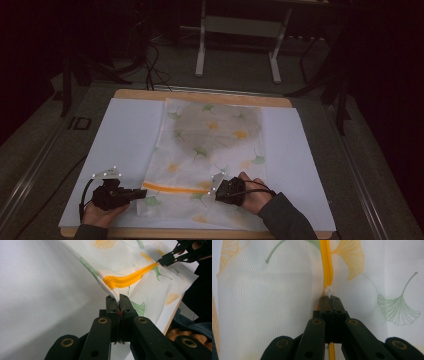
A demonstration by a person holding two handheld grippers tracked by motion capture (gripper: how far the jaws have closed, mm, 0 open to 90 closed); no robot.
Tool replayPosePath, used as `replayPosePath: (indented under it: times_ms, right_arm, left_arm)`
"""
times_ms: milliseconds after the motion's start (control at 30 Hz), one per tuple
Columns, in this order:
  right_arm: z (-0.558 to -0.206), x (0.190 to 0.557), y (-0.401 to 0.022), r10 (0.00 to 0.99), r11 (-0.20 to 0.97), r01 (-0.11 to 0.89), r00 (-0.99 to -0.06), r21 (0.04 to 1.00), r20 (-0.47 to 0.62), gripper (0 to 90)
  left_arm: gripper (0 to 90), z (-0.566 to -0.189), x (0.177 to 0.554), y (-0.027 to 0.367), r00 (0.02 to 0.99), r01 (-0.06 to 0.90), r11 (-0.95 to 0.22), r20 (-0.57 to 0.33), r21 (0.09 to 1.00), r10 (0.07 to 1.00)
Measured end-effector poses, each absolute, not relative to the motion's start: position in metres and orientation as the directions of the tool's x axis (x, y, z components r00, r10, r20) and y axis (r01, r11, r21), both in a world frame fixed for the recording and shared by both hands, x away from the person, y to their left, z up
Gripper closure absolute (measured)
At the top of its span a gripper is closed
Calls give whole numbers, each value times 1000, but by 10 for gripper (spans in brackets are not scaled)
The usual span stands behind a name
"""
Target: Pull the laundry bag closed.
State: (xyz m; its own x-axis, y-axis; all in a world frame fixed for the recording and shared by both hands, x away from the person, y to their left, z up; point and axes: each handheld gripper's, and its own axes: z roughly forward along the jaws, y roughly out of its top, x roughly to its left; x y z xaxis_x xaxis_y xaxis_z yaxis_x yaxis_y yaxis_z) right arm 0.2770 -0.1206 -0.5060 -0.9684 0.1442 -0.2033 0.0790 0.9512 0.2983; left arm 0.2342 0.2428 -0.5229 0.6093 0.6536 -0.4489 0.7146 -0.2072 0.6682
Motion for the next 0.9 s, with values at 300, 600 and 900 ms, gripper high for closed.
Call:
replayPosePath:
  times_ms: [300,600,900]
  right_arm:
    - [-505,276,-122,138,955,75,-969,286,-204,900]
    - [-505,277,-127,147,953,85,-969,290,-199,900]
    - [-504,276,-137,157,956,97,-966,278,-204,900]
  left_arm:
    - [888,-523,234,243,610,714,-208,-449,668,653]
    - [888,-523,234,243,610,714,-209,-448,668,653]
    - [888,-523,234,244,609,713,-207,-447,670,655]
